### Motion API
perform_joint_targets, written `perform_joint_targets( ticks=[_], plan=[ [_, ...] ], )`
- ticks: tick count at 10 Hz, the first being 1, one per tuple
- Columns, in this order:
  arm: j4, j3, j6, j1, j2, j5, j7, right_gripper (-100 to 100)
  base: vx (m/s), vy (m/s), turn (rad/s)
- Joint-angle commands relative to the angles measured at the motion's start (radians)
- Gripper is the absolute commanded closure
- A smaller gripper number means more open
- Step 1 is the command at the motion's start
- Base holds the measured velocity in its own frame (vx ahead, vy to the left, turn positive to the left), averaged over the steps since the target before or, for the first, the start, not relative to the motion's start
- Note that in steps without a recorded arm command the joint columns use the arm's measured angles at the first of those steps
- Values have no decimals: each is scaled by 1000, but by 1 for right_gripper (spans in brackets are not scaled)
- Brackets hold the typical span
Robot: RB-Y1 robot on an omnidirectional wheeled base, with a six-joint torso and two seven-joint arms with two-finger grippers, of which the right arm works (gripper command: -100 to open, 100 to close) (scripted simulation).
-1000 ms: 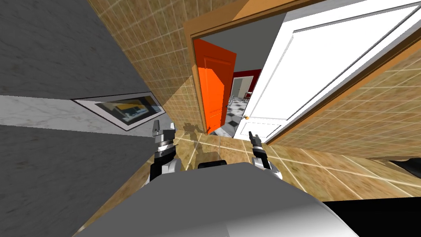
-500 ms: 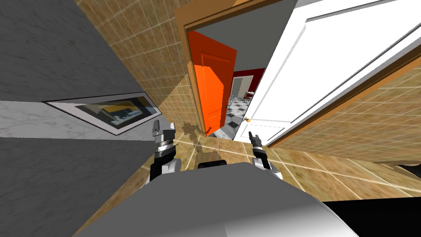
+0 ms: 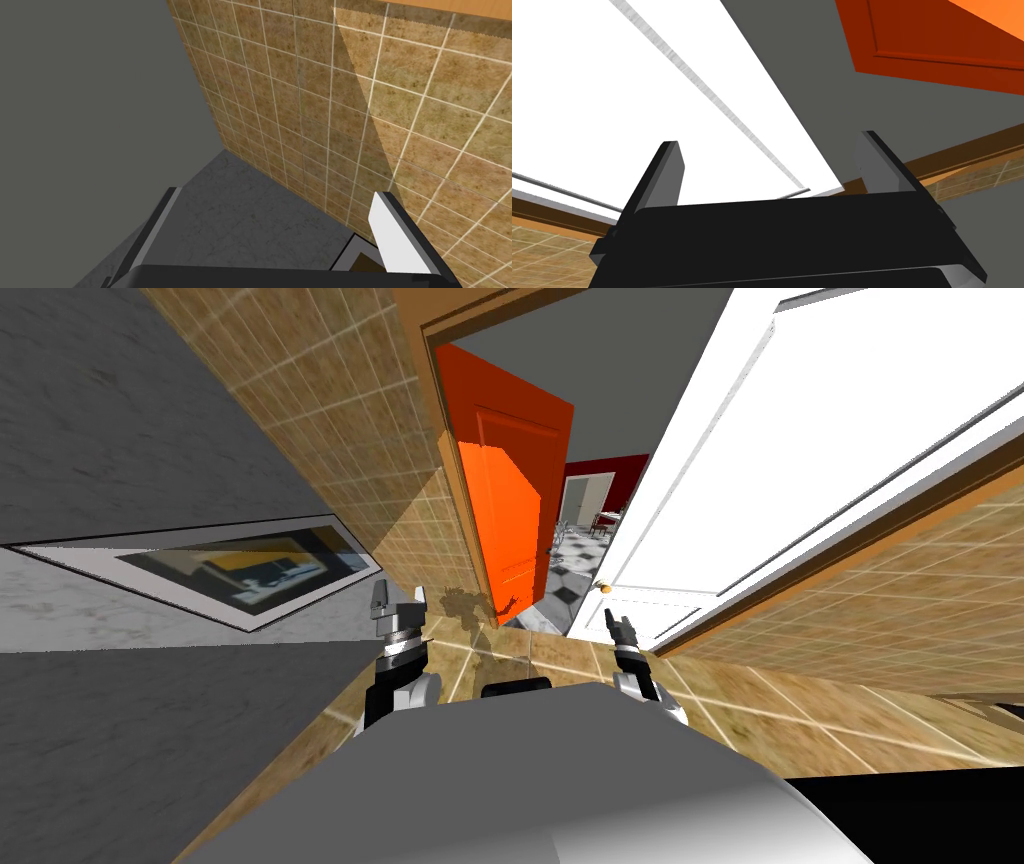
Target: Push the door open
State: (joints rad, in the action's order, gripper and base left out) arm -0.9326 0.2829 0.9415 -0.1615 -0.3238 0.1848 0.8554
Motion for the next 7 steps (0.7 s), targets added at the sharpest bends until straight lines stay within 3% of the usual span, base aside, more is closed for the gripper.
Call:
perform_joint_targets(
  ticks=[1, 7],
  plan=[
    [7, 1, 1, 1, 0, -4, 8, -100, 176, -107, -11],
    [27, 4, -1, -2, 2, -19, 44, -100, 161, -94, -7]
  ],
)
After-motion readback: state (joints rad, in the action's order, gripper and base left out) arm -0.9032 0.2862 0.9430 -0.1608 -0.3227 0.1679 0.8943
